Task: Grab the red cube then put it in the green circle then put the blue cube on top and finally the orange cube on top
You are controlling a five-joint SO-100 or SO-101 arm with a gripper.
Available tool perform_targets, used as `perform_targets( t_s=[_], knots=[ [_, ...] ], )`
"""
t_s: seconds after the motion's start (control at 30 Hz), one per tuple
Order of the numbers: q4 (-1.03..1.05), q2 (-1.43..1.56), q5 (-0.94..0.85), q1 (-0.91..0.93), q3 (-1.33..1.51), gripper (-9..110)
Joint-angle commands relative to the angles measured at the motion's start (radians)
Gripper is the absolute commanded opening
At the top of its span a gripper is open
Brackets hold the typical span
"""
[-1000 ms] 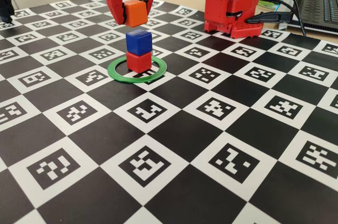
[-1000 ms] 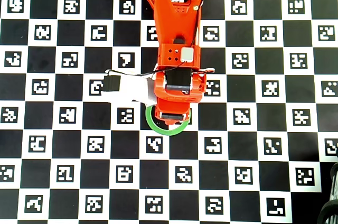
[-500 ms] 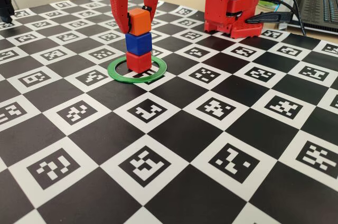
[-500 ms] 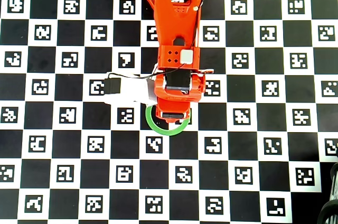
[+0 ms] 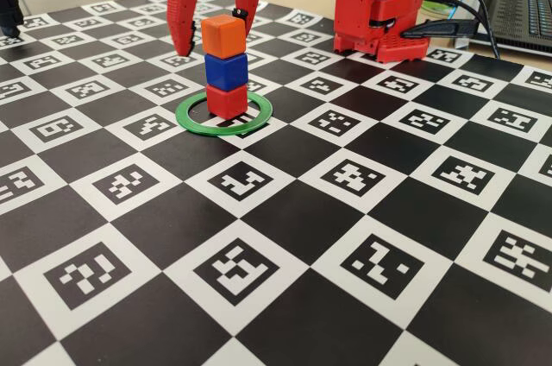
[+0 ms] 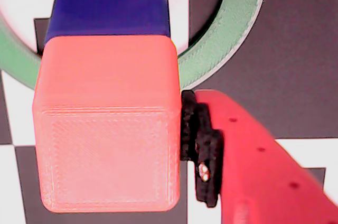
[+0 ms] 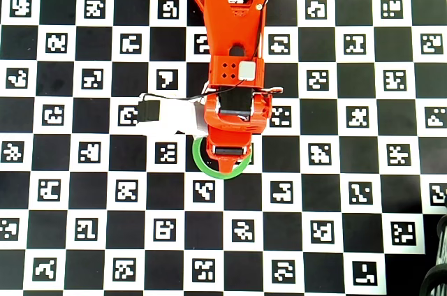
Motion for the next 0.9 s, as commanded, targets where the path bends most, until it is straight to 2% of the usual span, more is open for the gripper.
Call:
perform_targets(
  t_s=[0.0,0.2,0.4,0.57,0.7,0.87],
  knots=[
    [0.058,0.121,-0.005,0.002,-0.074,46],
    [0.152,0.202,-0.043,0.008,-0.147,47],
    [0.144,0.351,-0.153,0.006,-0.107,45],
    [-0.015,0.584,-0.272,0.018,0.112,40],
    [-0.126,0.742,-0.399,0.048,0.304,32],
    [-0.21,0.925,-0.733,0.063,0.58,18]
  ],
)
